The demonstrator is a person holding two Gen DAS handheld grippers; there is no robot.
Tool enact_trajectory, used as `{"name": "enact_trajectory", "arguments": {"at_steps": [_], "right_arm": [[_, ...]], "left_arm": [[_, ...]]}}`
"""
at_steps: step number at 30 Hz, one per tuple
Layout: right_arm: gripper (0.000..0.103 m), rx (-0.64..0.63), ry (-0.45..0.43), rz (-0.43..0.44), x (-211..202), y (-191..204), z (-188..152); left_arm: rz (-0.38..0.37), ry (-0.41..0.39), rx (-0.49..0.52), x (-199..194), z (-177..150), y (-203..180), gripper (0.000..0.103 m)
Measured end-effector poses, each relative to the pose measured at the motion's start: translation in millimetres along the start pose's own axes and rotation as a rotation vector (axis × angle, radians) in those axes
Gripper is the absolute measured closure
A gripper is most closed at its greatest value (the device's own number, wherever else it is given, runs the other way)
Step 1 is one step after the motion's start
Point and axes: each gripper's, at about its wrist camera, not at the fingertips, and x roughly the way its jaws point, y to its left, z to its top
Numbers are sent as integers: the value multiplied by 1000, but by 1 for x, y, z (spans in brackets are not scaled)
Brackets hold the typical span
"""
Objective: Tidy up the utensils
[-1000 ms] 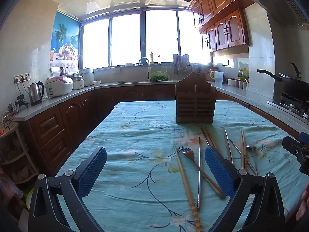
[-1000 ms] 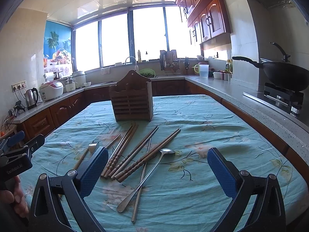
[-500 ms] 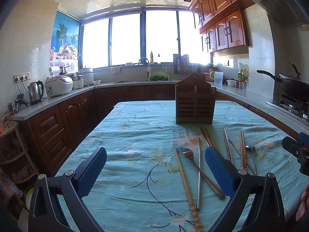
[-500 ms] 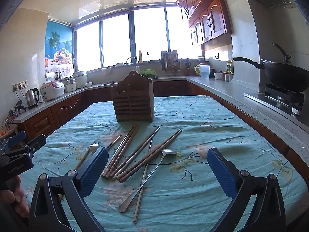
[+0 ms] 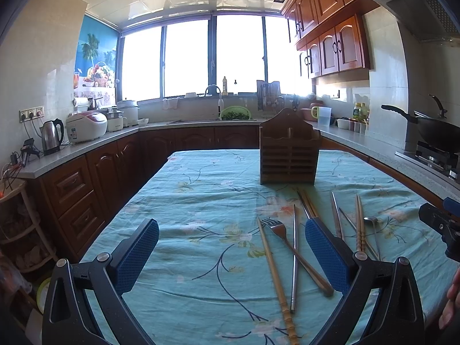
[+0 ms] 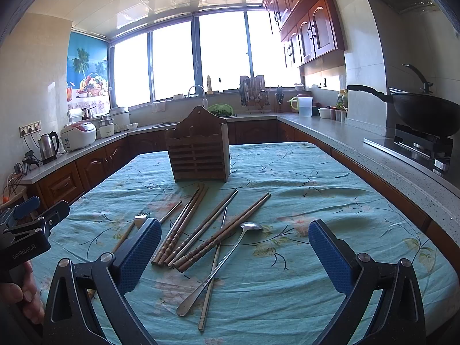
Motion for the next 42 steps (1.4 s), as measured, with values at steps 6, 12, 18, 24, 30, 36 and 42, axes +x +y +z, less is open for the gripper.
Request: {"name": "enact_trajectory", "arguments": {"at_steps": [6, 12, 18, 24, 30, 36, 42], "right_arm": [[0, -1, 0, 1, 0, 0, 0], [0, 1, 0, 2, 0, 0, 0], [0, 1, -1, 1, 0, 0, 0], [0, 3, 1, 3, 0, 1, 0], [0, 2, 7, 8, 2, 1, 2], [0, 16, 30, 12, 9, -3, 4], [0, 48, 69, 20, 19, -12, 7]], "left_arm": [[-1, 1, -1, 0, 0, 0, 1], [-2, 0, -1, 0, 0, 0, 1], [-7, 5, -1, 2, -1, 0, 1], [-12, 12, -6, 5, -1, 2, 1], [-23, 33, -17, 9, 1, 4, 1], [-82, 86, -30, 19, 10, 4, 1], [-153, 156, -48, 35, 21, 9, 5]]}}
